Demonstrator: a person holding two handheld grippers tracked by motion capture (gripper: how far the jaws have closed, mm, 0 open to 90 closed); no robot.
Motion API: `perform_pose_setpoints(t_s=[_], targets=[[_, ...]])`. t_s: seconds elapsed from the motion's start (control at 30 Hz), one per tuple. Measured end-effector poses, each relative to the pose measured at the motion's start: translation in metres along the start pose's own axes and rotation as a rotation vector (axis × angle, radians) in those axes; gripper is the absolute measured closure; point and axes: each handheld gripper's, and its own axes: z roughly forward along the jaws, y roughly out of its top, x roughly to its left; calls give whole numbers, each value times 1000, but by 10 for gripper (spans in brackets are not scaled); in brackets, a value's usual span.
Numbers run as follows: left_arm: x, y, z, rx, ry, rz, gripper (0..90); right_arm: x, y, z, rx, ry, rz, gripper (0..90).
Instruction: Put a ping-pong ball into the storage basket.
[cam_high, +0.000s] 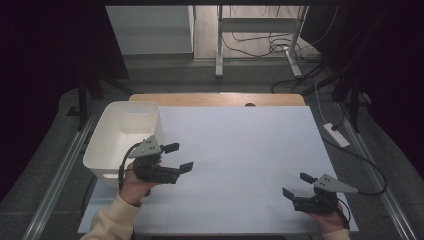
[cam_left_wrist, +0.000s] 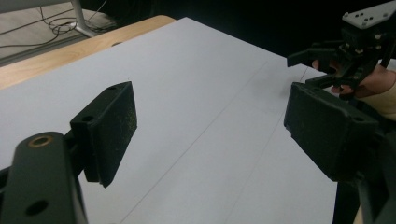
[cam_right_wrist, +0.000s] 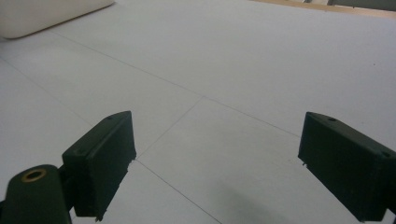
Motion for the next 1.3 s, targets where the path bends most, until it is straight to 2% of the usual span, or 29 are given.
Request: perform_pose_setpoints(t_s=[0.3,0.47,0.9,1.3], targets=[[-14,-11,5,13,-19,22,187,-1,0,0,-1,0,2,108],[-17,-19,6,12,-31,23,195,0,0,-1,0,-1,1,108],[-19,-38,12,35,-38,14,184,0,0,0,-1,2,3,108],[-9,-64,18,64,-29,-25,182,0,-1,0,1,8,3,108]])
